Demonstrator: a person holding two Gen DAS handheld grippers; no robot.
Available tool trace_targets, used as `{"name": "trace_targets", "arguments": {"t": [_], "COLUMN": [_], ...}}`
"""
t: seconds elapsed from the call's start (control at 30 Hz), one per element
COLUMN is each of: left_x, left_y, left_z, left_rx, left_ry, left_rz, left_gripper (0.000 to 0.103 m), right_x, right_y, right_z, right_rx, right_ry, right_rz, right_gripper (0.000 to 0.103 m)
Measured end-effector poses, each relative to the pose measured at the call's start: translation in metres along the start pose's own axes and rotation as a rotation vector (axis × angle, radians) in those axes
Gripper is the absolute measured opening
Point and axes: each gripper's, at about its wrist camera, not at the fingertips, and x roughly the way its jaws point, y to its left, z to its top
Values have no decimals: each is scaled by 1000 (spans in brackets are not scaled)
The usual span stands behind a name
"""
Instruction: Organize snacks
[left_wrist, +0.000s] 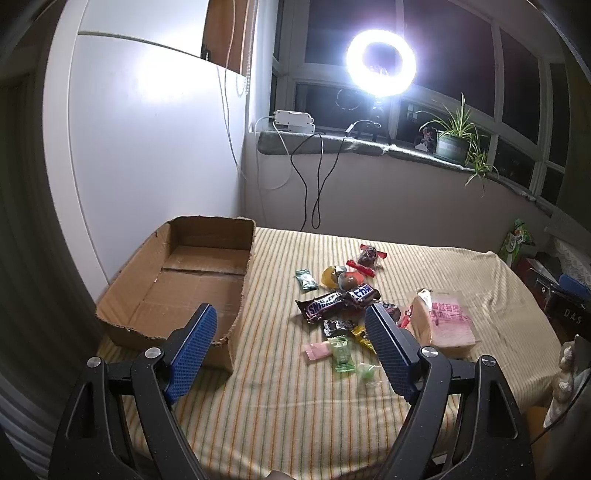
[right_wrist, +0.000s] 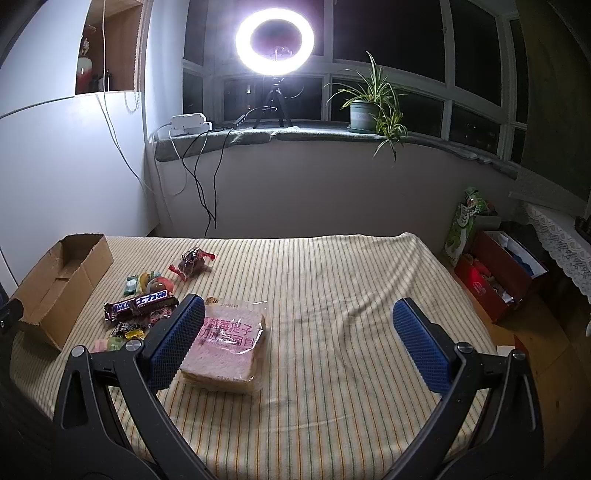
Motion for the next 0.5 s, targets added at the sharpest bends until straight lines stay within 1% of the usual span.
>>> {"name": "trace_targets", "arguments": {"t": [0.5], "left_x": [-1], "left_y": [-3], "left_z": [1], "left_rx": [0], "left_ry": [0], "left_rz": [-4], "left_gripper": [83], "right_x": [0], "right_y": [1], "right_z": [0], "right_rx": [-1], "right_ry": [0], "right_rz": [2], "right_gripper": [103]}}
